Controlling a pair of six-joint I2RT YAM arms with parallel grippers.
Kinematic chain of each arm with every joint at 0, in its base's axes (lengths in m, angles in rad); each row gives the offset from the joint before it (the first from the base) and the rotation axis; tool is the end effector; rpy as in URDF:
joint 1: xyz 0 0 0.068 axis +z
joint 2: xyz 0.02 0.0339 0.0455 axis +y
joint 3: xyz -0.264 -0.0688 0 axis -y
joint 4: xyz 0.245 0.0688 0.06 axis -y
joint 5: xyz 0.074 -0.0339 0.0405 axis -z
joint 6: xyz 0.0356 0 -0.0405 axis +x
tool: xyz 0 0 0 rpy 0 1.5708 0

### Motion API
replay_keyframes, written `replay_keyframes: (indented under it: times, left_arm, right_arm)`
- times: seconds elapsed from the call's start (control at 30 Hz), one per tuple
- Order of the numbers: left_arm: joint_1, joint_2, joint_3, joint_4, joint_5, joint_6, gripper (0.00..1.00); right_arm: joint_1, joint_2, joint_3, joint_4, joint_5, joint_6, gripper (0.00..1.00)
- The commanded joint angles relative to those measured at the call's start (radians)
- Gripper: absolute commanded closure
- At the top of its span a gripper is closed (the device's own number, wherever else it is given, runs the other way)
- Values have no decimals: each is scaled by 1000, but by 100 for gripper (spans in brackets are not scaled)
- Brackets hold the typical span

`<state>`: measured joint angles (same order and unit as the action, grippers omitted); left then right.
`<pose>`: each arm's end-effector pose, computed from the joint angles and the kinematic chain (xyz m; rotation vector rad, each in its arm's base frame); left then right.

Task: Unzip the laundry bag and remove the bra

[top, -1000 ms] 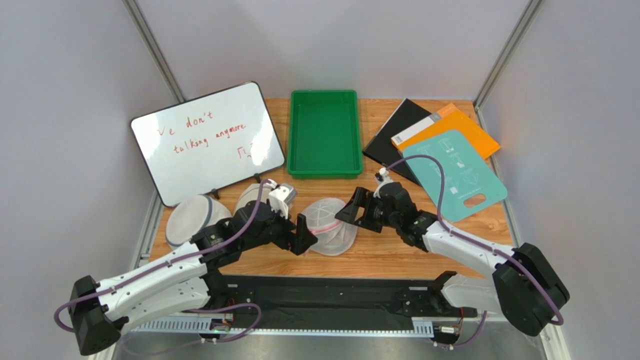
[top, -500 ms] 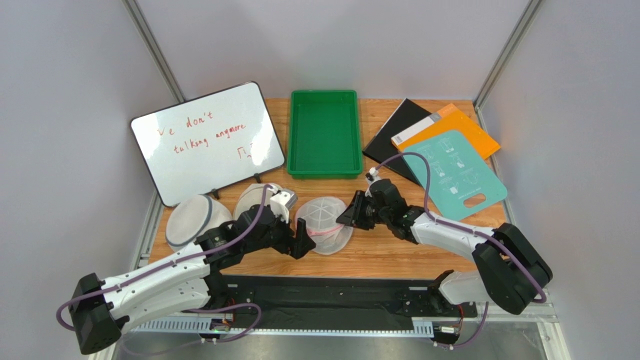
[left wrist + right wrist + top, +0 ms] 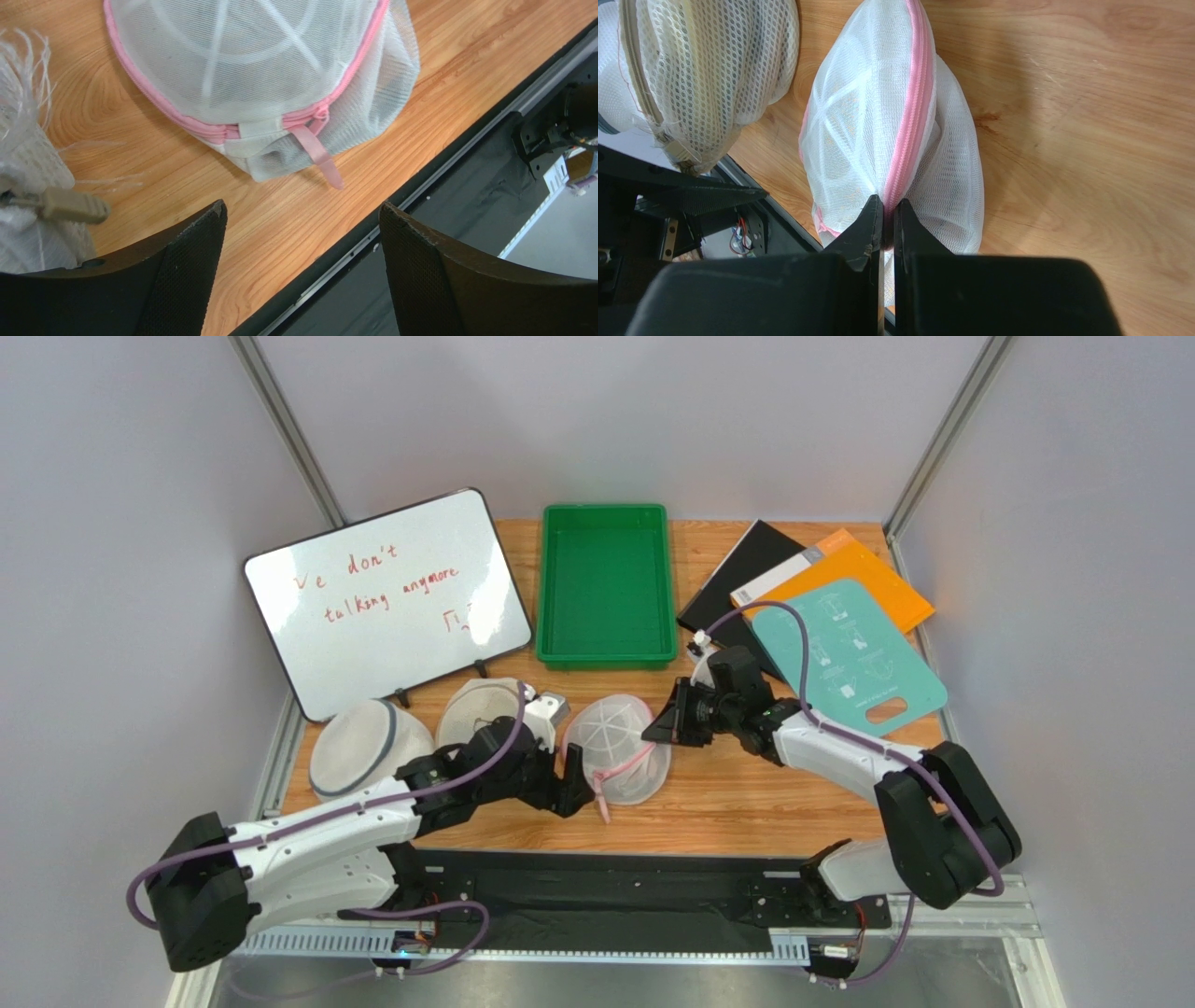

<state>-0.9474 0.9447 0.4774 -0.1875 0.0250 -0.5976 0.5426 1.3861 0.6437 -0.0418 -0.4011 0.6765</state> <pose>0.1149 -0.1613 0.2039 0.4268 2.3316 -0.8367 0.2225 0.1504 0.1762 -0.0436 2.5353 1.0213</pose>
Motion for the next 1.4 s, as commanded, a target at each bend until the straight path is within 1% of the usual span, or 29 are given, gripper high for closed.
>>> replay_keyframes:
  times: [0.0,0.03,0.13,0.2,0.27,0.3,0.37,0.4,0.47,0.67,0.77,0.83,0.87,0.97,1.0,1.07,1.1,1.2,1.23,1.27,1.3,1.33,1.37]
  left_arm:
    - [-4,69,3,154,-23,-28,18]
    - [-4,103,3,183,-51,-24,21]
    - [-2,173,24,218,-89,1,23]
    - [-1,203,35,220,-123,24,23]
    - [41,230,26,241,-123,18,23]
    - [65,236,0,259,-76,4,24]
    - [128,240,-31,330,-31,-51,25]
    - [134,240,-51,351,1,-63,25]
    - [136,250,-51,378,9,-85,25]
    - [136,342,-52,375,55,-169,25]
    - [134,371,-72,440,94,-218,27]
    - [136,387,-72,462,101,-244,31]
    - [136,391,-72,465,105,-249,34]
    - [133,405,-75,491,115,-261,50]
    - [133,411,-76,503,116,-268,61]
    - [133,416,-69,503,116,-271,74]
    - [133,417,-68,503,112,-278,86]
    - [134,414,-65,502,101,-291,100]
    - [134,413,-63,502,98,-292,100]
    - [133,408,-62,500,92,-294,100]
    - [133,392,-60,494,89,-298,100]
    - [133,379,-54,488,75,-301,100]
    - [133,350,-51,467,69,-303,100]
  right_arm:
    - [-38,19,28,-52,-119,-118,100]
    - [-39,21,22,-52,-137,-123,100]
    - [-44,21,11,-53,-162,-132,100]
    - [-46,13,8,-53,-166,-135,100]
    - [-50,-4,2,-56,-174,-138,100]
    - [-52,-10,-1,-58,-174,-137,100]
    - [-56,-24,-9,-66,-174,-138,100]
    - [-64,-30,-10,-69,-174,-140,100]
    - [-67,-39,-15,-75,-174,-141,100]
    - [-78,-45,-22,-76,-170,-137,100]
    - [-79,-48,-26,-76,-165,-132,100]
    - [-79,-47,-26,-75,-160,-130,100]
    - [-79,-48,-26,-75,-159,-129,100]
    - [-81,-53,-32,-72,-154,-123,100]
    - [-79,-52,-30,-70,-156,-120,100]
    - [-79,-55,-33,-70,-154,-118,100]
    - [-79,-53,-36,-70,-153,-118,100]
    - [-81,-61,-39,-76,-145,-117,100]
    - [-79,-62,-39,-88,-136,-120,100]
    - [-81,-65,-30,-104,-121,-123,98]
    - [-79,-67,-24,-150,-81,-129,86]
    - [-79,-77,-13,-182,-56,-146,77]
    - [-79,-85,6,-214,-32,-153,53]
